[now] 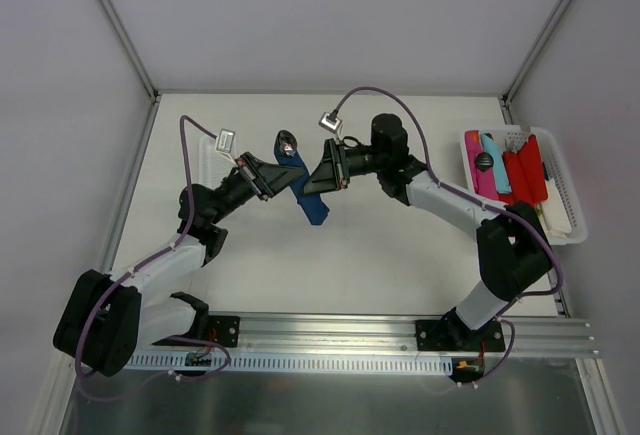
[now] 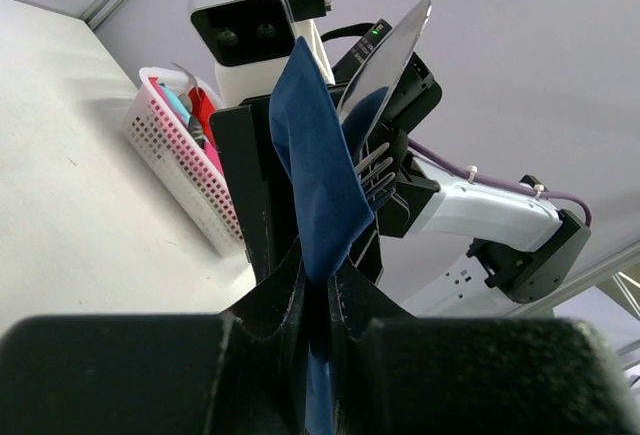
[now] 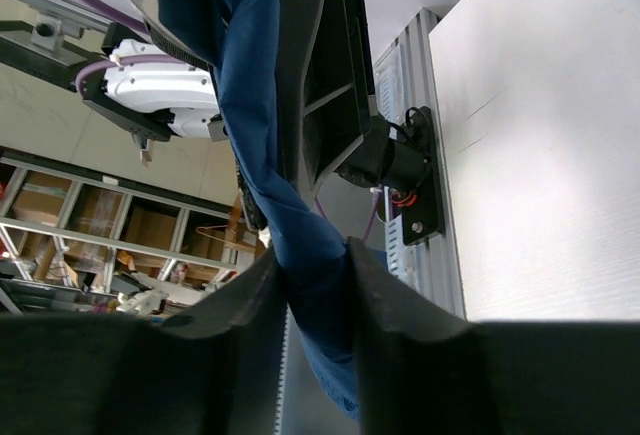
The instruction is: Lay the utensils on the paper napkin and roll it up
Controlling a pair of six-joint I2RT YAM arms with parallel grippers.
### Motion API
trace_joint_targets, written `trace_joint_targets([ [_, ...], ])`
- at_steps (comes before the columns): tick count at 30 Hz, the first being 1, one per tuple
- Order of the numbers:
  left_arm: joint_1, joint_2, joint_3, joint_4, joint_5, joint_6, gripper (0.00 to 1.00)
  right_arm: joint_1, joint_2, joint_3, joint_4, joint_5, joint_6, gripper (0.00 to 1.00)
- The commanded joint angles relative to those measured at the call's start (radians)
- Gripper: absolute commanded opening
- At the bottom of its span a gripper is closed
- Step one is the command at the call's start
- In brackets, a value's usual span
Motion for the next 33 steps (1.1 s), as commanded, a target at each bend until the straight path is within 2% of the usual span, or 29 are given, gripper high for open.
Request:
trace_joint_targets([
  [1, -0.003, -0.004, 0.019, 0.178, -0.036, 0.004, 0.0, 0.019, -0.055, -0.006, 0.04, -0.057, 0.012, 0.28],
  [2, -0.001, -0.004, 0.019, 0.178, -0.036, 0.004, 0.0, 0.02, -0.055, -0.006, 0.04, -0.057, 0.012, 0.23],
  [3, -0.001, -0.002, 0.019, 0.18, -0.038, 0.004, 0.0, 0.02, -0.057, -0.006, 0.042, -0.055, 0.012, 0.12],
  [5, -0.001, 0.001, 0.022, 0.175, -0.035, 0.004, 0.0, 0.019, -0.057, -0.003, 0.042, -0.054, 0.015, 0.01],
  [6, -0.001, 0.001, 0.025, 0.169, -0.036, 0.002, 0.0, 0.019, -0.058, -0.001, 0.042, -0.052, 0.018, 0.0],
  [8, -0.001, -0.01, 0.029, 0.145, -0.035, 0.005, 0.06, 0.019, -0.064, 0.005, 0.039, -0.051, 0.02, 0.0],
  [9, -0.001, -0.018, 0.039, 0.1, -0.035, 0.01, 0.11, 0.019, -0.067, 0.005, 0.039, -0.039, 0.017, 0.0],
  [10, -0.001, -0.039, 0.042, 0.076, -0.031, 0.025, 0.24, 0.014, -0.08, 0.003, 0.039, -0.031, 0.015, 0.0],
  [12, -0.001, -0.073, 0.045, 0.027, -0.033, 0.048, 0.4, 0.013, -0.093, 0.005, 0.033, -0.007, 0.002, 0.0],
  [14, -0.001, -0.146, 0.046, -0.097, -0.05, 0.099, 0.57, 0.007, -0.113, 0.01, -0.01, 0.007, -0.029, 0.0],
  [15, -0.001, -0.171, 0.055, -0.151, -0.054, 0.119, 0.6, 0.007, -0.123, 0.016, -0.038, 0.02, -0.052, 0.0],
  [16, -0.001, -0.195, 0.06, -0.252, -0.057, 0.163, 0.62, 0.005, -0.13, 0.025, -0.121, 0.027, -0.122, 0.0],
  [20, -0.001, -0.287, 0.059, -0.371, -0.058, 0.203, 0.65, 0.005, -0.164, 0.054, -0.194, 0.046, -0.206, 0.0],
  [28, -0.012, -0.28, 0.034, -0.319, -0.036, 0.182, 0.67, 0.014, -0.184, 0.082, -0.243, 0.063, -0.264, 0.0],
  [33, -0.05, -0.219, 0.081, -0.291, -0.021, 0.188, 0.69, 0.031, -0.199, 0.08, -0.263, 0.069, -0.287, 0.0],
])
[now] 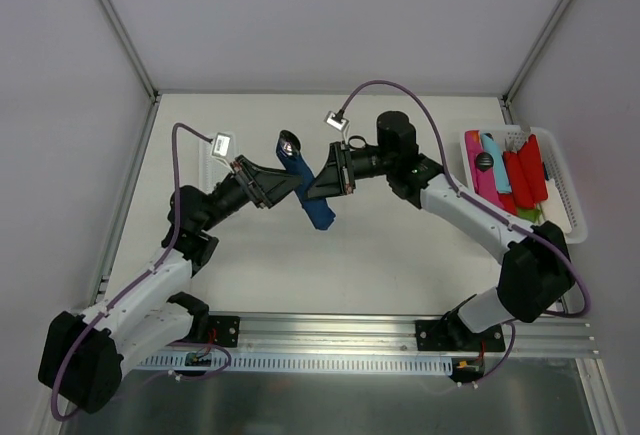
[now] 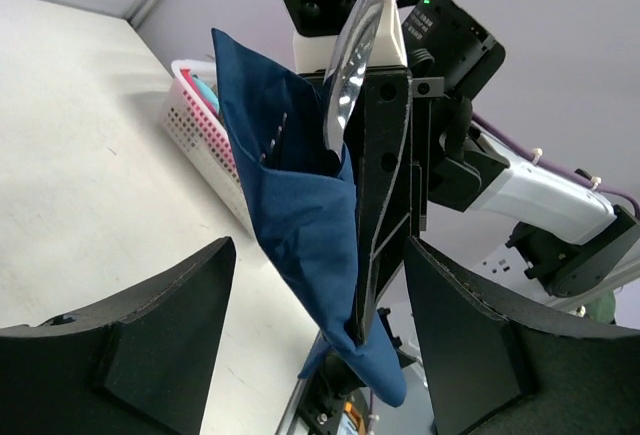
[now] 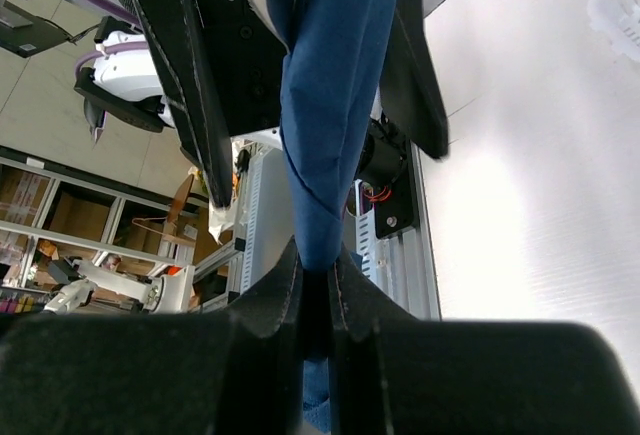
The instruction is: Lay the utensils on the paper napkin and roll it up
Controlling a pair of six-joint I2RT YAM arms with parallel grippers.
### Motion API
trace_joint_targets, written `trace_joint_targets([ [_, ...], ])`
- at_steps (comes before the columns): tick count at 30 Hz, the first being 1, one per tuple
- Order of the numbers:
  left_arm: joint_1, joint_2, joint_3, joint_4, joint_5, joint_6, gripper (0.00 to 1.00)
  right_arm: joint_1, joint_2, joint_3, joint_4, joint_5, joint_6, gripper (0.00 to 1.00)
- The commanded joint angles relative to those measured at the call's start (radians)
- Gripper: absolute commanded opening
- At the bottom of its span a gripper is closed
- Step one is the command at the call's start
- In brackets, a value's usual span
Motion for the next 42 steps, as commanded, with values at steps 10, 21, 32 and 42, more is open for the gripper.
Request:
trace_joint_targets([
  [10, -0.079, 0.094, 0.068, 0.113, -0.003, 0.014, 0.66, 0.021, -0.078, 0.078, -0.042, 0.013, -0.078, 0.0],
  [21, -0.081, 0.152, 0.045, 0.278, 0.023, -0.064, 0.2, 0.025, -0.079, 0.073, -0.091, 0.024, -0.15, 0.0],
  [32, -0.082, 0.169, 0.016, 0.34, -0.028, -0.084, 0.0, 0.021, -0.095, 0.061, -0.16, 0.03, -0.196, 0.22],
  [42, -0.082, 0.192, 0.036, 0.377, -0.034, -0.097, 0.0, 0.001, -0.098, 0.022, -0.185, 0.028, -0.212, 0.37],
])
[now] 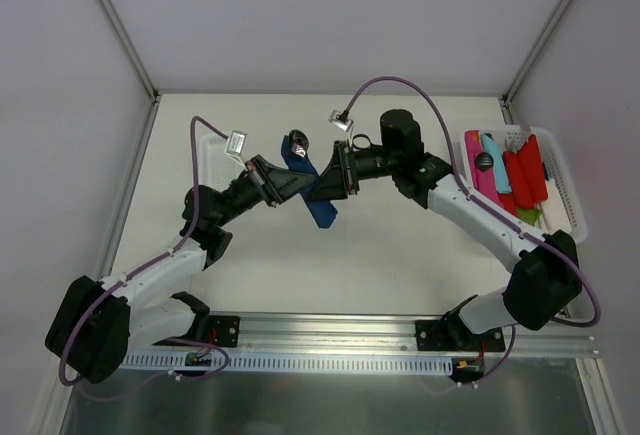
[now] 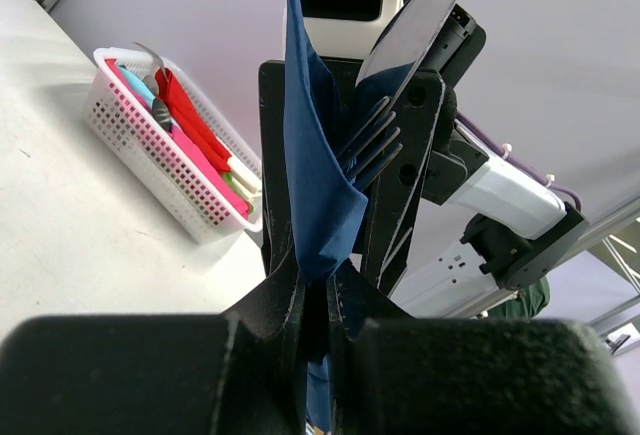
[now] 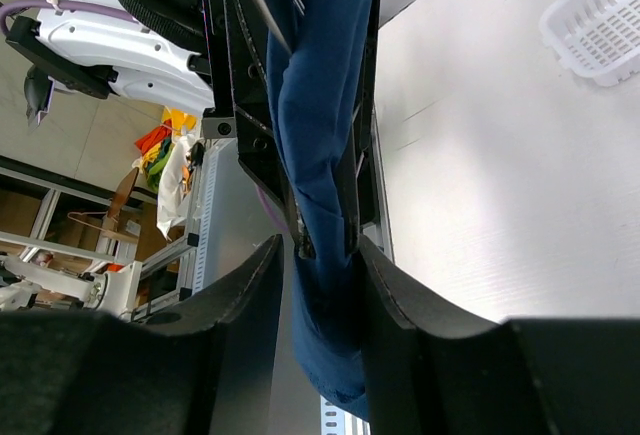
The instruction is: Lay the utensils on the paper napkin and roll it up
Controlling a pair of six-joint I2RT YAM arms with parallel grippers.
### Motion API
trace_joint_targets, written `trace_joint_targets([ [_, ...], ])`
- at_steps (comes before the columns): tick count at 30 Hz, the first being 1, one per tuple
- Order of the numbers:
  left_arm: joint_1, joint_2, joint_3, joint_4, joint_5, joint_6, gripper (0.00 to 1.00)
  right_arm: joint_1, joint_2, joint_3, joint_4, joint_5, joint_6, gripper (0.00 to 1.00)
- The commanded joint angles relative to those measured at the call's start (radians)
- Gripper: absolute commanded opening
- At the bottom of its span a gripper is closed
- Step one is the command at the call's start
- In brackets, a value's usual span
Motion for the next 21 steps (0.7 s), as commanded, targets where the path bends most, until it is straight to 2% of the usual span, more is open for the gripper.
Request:
trace_joint_targets([
  [1, 0.002, 0.006, 0.027, 0.115, -0.041, 0.009, 0.0, -0.004, -0.047, -0.012, -0.014, -0.028, -0.017, 0.37],
  [21, 0.004, 0.042, 0.036, 0.205, -0.065, -0.034, 0.0, -0.003, -0.032, -0.072, -0.013, -0.045, -0.022, 0.36],
])
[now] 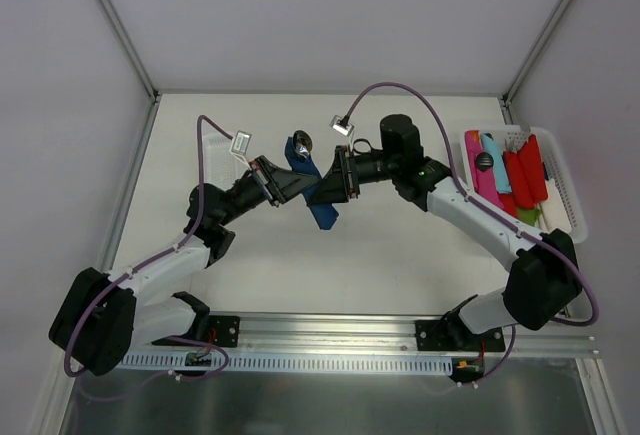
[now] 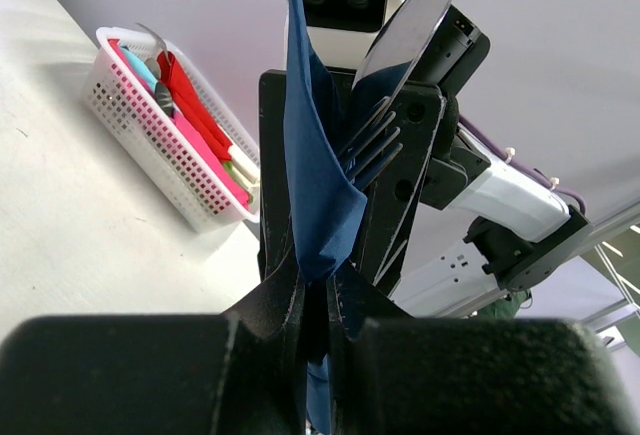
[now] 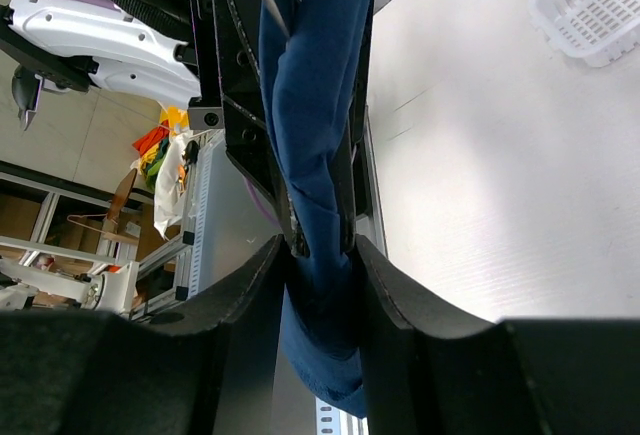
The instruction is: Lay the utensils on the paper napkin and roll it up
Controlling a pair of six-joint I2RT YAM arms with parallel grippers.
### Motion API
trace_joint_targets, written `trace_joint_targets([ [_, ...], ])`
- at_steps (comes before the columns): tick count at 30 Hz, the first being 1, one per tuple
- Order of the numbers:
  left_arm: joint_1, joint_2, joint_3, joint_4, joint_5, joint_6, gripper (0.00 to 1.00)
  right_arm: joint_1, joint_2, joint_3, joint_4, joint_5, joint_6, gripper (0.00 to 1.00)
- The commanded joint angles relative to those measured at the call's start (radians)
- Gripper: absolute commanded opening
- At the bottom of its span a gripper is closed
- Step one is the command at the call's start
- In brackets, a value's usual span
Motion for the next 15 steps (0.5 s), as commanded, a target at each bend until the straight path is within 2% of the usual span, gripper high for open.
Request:
trace_joint_targets([
  [1, 0.004, -0.009, 0.033, 0.188, -0.069, -0.009, 0.0, 0.005, -0.032, -0.021, -0.029, -0.048, -0.012, 0.36],
  [6, 0.005, 0.0, 0.028, 0.208, -0.078, -0.023, 0.0, 0.005, -0.026, -0.034, -0.029, -0.062, 0.001, 0.35],
  [9, 0.005, 0.008, 0.027, 0.222, -0.08, -0.029, 0.0, 0.005, -0.027, -0.04, -0.026, -0.068, 0.005, 0.31],
  [12, 0.004, 0.01, 0.027, 0.222, -0.08, -0.027, 0.0, 0.005, -0.032, -0.04, -0.024, -0.07, 0.01, 0.22],
  [13, 0.005, 0.01, 0.027, 0.221, -0.08, -0.026, 0.0, 0.005, -0.034, -0.04, -0.023, -0.071, 0.011, 0.15],
  [15, 0.005, 0.011, 0.027, 0.224, -0.075, -0.024, 0.0, 0.005, -0.034, -0.031, -0.021, -0.077, 0.014, 0.08],
])
